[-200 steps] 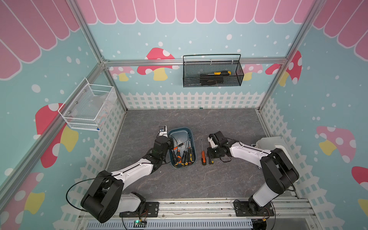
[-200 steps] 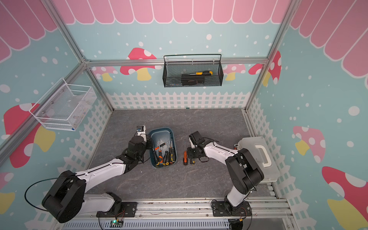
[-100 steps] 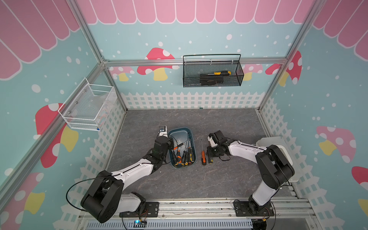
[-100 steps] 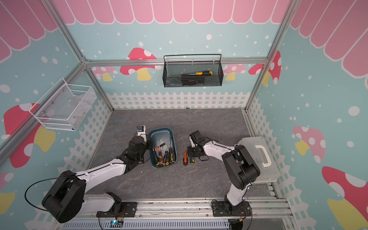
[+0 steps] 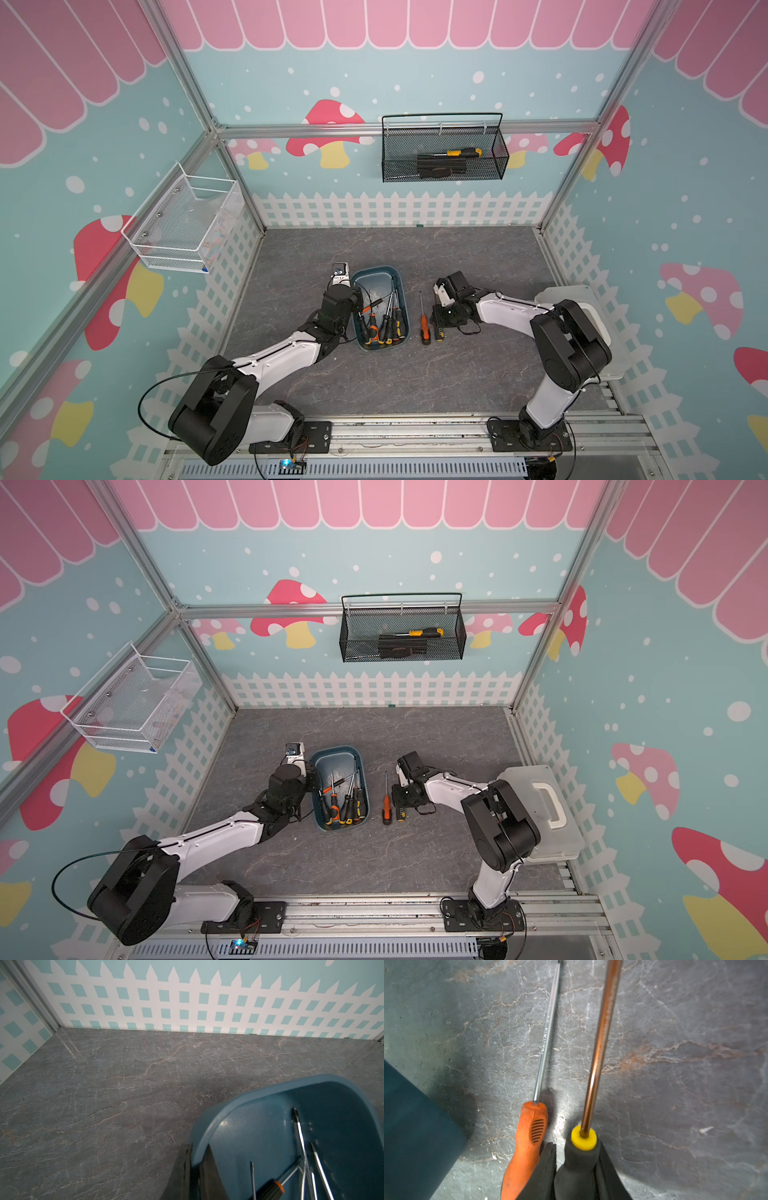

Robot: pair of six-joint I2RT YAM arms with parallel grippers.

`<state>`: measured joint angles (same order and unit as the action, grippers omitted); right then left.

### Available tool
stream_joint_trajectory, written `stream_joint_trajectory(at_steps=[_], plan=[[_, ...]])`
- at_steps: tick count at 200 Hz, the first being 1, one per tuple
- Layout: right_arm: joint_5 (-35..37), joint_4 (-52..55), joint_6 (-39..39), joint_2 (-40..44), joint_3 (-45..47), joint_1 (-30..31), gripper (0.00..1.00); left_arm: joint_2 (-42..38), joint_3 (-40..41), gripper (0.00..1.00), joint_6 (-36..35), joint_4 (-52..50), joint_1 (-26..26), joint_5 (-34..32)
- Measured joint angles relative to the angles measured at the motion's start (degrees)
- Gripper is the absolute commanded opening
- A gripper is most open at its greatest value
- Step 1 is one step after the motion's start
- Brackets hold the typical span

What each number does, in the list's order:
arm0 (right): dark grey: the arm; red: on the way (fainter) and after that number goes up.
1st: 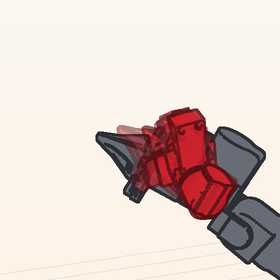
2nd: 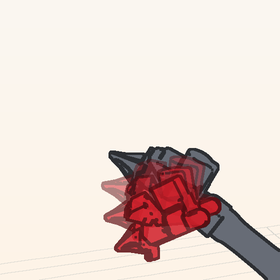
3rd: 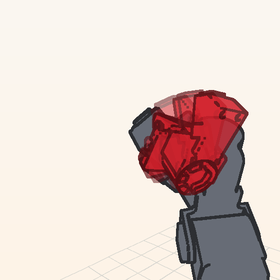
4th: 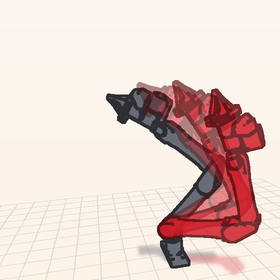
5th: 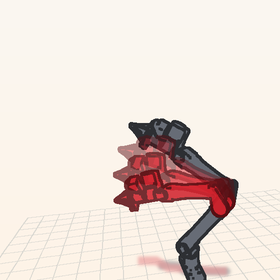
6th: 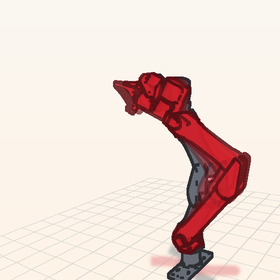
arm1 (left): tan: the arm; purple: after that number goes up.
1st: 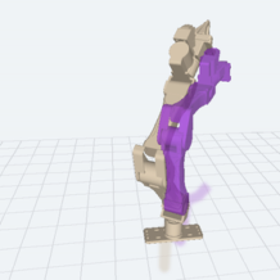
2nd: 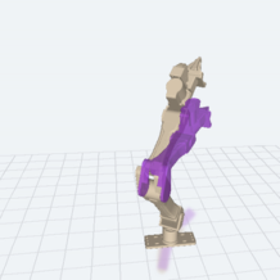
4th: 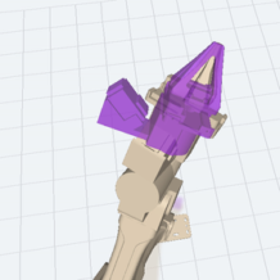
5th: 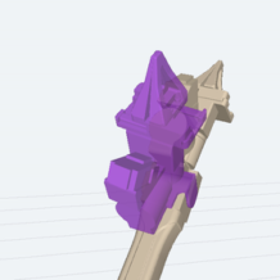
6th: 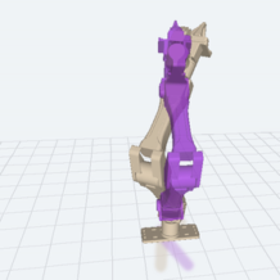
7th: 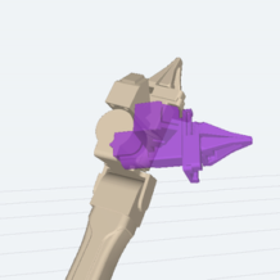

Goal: Take out the screwdriver from the storage box
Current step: Place the screwdriver at the center of the board.

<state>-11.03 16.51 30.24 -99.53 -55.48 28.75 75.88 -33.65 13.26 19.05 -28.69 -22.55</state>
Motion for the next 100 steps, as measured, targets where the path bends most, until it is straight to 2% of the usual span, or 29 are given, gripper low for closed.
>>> stream_joint_trajectory(at_steps=[100], plan=[[0.48,0.20,0.26,-0.59,-0.55,-0.28,0.36,0.33,0.00,0.00,0.02,0.44,-0.42,-0.87]])
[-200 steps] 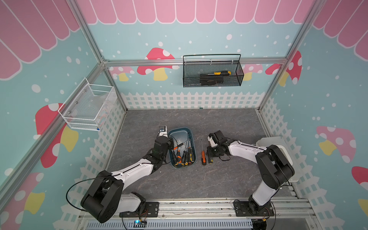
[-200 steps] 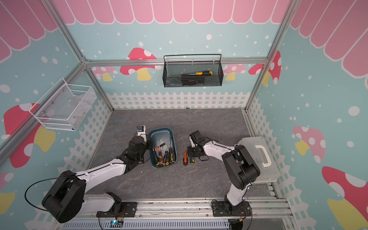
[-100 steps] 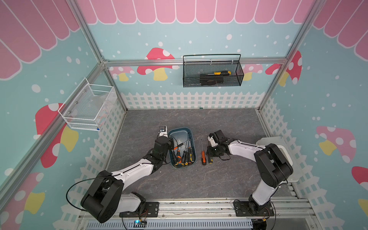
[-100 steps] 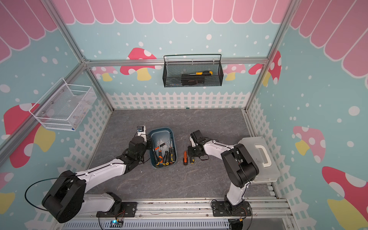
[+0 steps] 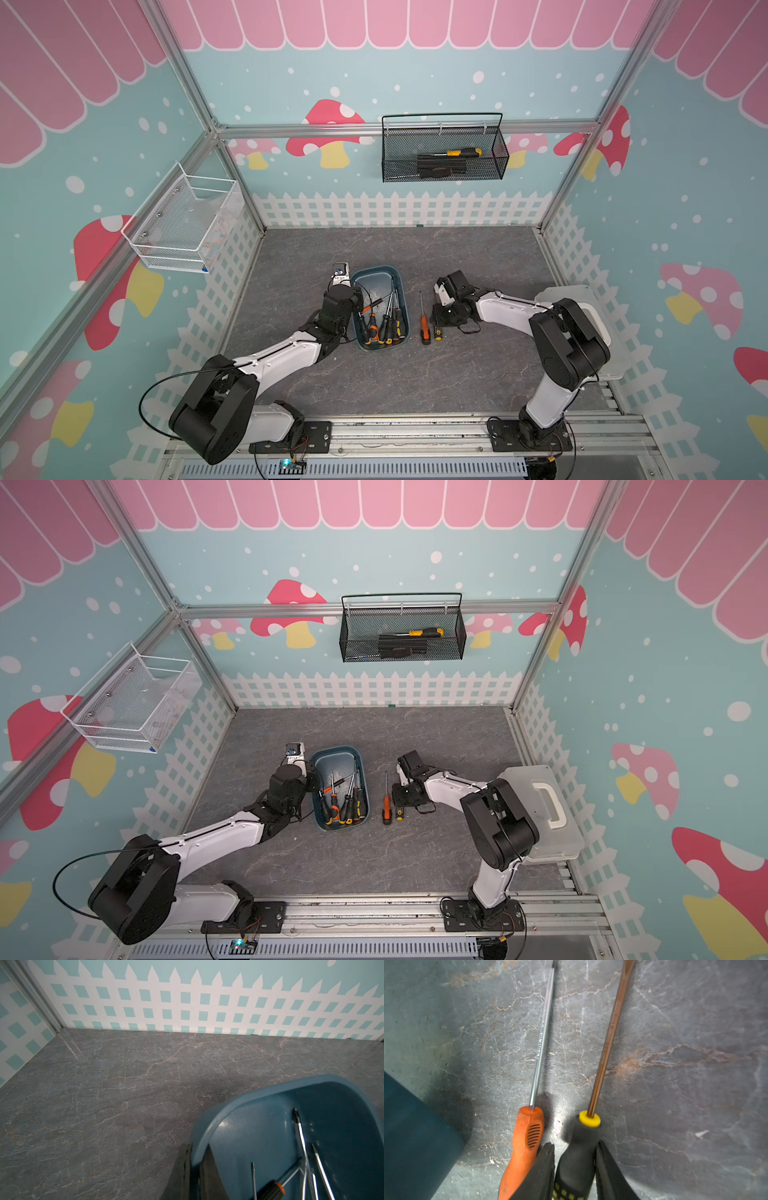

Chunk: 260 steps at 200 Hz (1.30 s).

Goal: Take out the screwdriver from the storage box
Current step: Place the screwdriver at the center of the board, then pick up the screwdriver from the storage box.

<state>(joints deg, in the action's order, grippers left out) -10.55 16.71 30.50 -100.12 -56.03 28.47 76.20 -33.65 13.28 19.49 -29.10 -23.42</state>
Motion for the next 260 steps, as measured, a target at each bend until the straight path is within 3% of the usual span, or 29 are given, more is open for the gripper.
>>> stream_joint_trajectory(at_steps=[127,218,238,260], plan=[[-0.57,-0.55,2.10,1.55,1.27,0.00,0.39,0.57,0.00,0.00,0.00,0.74,-0.28,-0.61],[3.30,5.99,2.10,16.96,0.11,0.13,0.44,0.59,0.00,0.00,0.00,0.72,-0.28,-0.63],[5.38,8.09,2.12,18.88,-2.03,2.21,0.45,0.61,0.00,0.00,0.02,0.72,-0.28,-0.68],[8.11,10.03,2.14,18.32,-6.64,8.81,0.45,0.63,-0.02,0.00,0.24,0.70,-0.42,-1.07]])
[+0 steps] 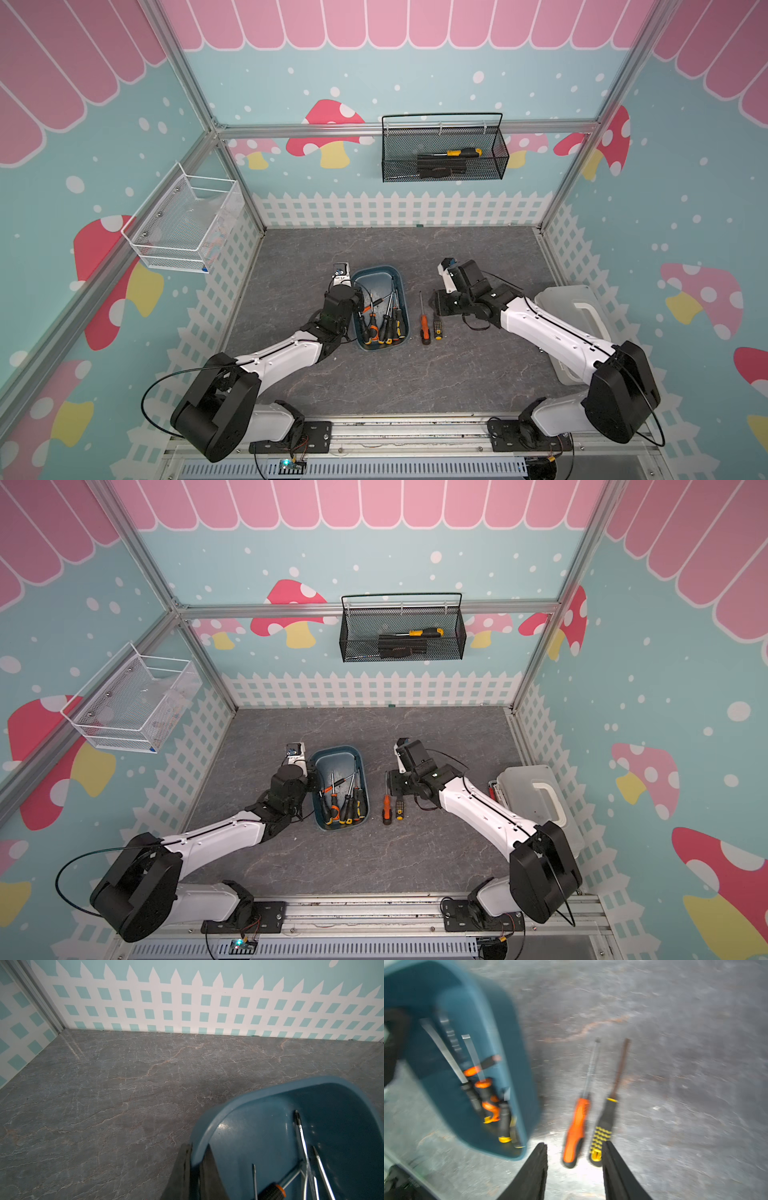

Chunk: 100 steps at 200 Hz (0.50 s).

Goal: Take out the screwdriver from the storage box
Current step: Pick up the screwdriver from the storage box.

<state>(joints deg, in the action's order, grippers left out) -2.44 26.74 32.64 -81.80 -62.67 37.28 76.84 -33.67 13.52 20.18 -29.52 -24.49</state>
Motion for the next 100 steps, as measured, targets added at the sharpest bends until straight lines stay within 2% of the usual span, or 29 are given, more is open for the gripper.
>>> stream_joint_trajectory(at_steps=[35,100], plan=[[1.62,0.26,0.07,-5.88,-7.65,8.96,0.45,0.00,-0.02,0.00,0.59,-0.22,-0.20,-0.63],[3.08,1.42,0.13,-13.79,-9.25,11.65,0.45,0.57,-0.13,0.00,1.70,-0.46,-0.20,-1.77]])
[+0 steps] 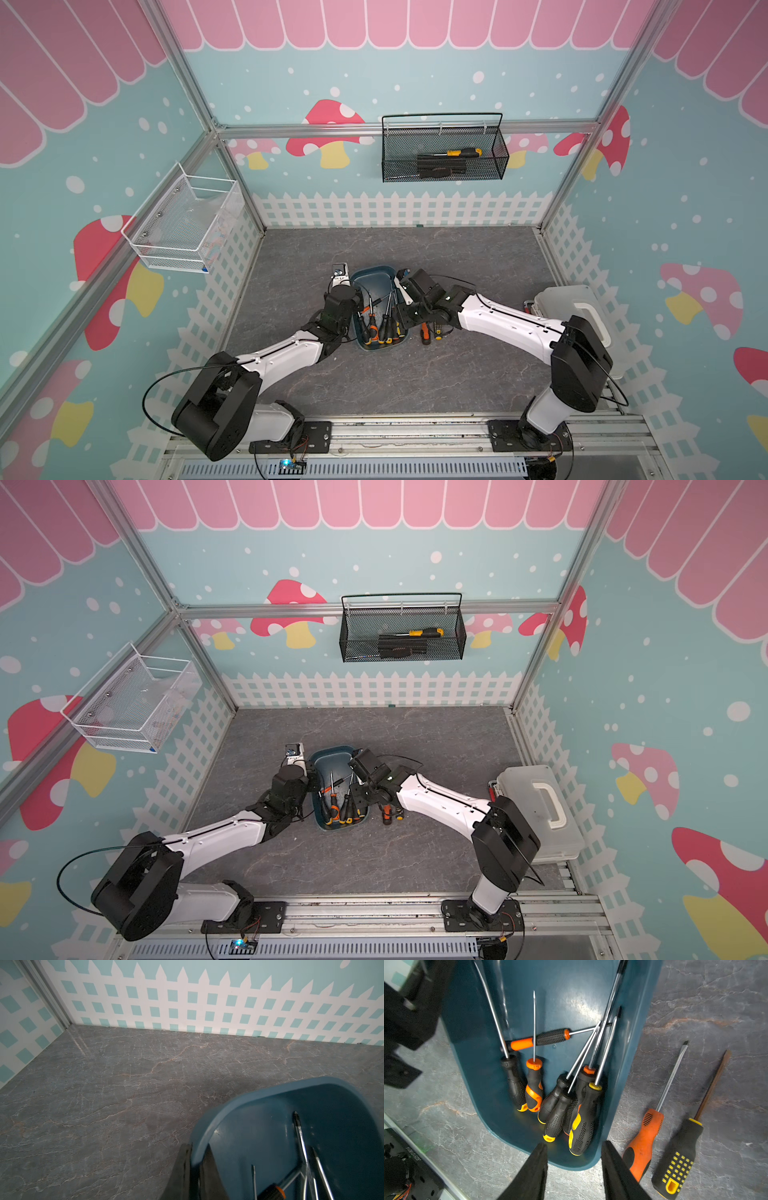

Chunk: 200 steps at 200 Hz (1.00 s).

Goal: Take out the screwdriver from the storage box
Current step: Pick up the screwdriver from the storage box.

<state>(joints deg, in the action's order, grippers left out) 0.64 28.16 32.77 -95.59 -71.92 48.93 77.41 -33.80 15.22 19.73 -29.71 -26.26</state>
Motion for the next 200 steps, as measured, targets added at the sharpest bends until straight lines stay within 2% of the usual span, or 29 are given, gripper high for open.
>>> stream_joint_trajectory(at_steps=[112,200], plan=[[0.72,2.60,-2.78,-7.98,-6.91,1.40,0.45,0.48,0.00,0.00,0.87,0.26,0.00,-1.01],[-1.92,0.98,-1.46,-12.17,-7.45,1.29,0.40,0.48,0.00,0.00,1.07,-0.33,0.02,-1.92]])
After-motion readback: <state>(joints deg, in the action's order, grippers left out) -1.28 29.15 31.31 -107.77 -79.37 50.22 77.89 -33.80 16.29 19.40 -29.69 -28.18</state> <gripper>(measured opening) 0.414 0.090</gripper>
